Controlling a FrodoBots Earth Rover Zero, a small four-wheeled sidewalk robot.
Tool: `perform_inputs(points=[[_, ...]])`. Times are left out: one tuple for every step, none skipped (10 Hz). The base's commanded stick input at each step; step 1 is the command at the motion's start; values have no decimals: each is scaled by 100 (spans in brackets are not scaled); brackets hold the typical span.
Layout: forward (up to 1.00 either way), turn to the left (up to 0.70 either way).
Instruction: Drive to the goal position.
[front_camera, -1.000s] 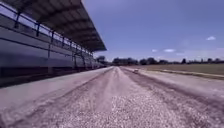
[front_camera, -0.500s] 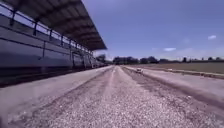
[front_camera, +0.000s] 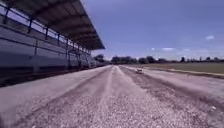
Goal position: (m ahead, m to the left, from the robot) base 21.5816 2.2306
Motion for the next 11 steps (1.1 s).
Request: perform_inputs(points=[[100,0],[100,0],[100,0],[100,0],[100,0],[100,0],[100,0],[100,0],[100,0],[100,0],[100,0]])
